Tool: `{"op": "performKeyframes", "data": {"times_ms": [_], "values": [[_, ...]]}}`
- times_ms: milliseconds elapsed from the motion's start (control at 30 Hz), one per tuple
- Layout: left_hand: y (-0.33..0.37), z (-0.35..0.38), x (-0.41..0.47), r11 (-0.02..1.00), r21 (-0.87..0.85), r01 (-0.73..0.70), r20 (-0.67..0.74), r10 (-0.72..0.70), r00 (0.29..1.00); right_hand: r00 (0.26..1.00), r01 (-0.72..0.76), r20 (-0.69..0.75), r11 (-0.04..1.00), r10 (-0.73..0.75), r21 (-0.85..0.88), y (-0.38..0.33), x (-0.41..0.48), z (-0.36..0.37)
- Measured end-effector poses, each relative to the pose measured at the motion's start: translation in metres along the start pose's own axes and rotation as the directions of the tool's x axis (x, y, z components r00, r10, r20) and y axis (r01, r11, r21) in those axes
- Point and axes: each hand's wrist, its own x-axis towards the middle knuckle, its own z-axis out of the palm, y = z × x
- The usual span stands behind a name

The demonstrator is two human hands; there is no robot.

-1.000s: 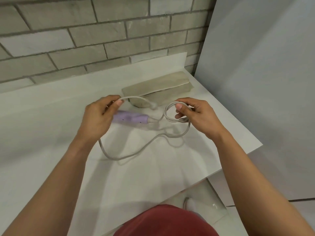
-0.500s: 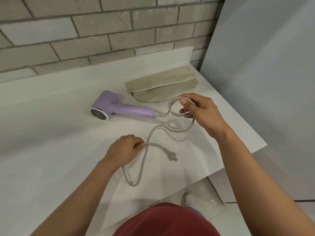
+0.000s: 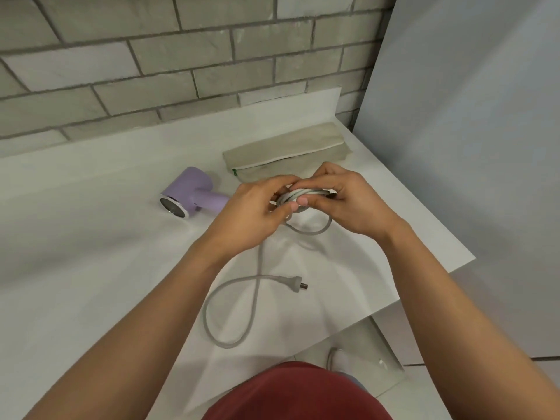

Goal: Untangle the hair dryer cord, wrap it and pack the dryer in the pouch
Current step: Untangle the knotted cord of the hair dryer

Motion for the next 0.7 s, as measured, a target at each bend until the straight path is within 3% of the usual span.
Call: {"op": "performKeyframes", "data": {"times_ms": [133,267,400,500,700], "values": [[-0.004,0.001,0.011,0.999,0.004,0.042,-0.09,-0.041,0.995,0.963,-0.125,-0.222,0.981,0.156,0.146,0.007,-0.007,0.008],[-0.013,-0.001,0.014,0.965,-0.191,0.182,-0.171,-0.215,0.961,0.923,-0.229,-0.186,0.869,0.337,0.438,0.02,-0.018,0.016],[-0.013,-0.002,0.014,0.953,-0.19,0.237,-0.199,-0.273,0.941,0.914,-0.221,-0.196,0.84,0.355,0.495,0.016,-0.019,0.018],[-0.011,-0.005,0.012,0.946,-0.216,0.241,-0.152,-0.276,0.949,0.92,-0.172,-0.24,0.87,0.31,0.462,0.012,-0.014,0.015],[-0.008,-0.015,0.01,0.939,-0.249,0.237,-0.084,-0.265,0.961,0.946,-0.063,-0.304,0.986,0.109,0.156,0.009,-0.009,0.016]]}}
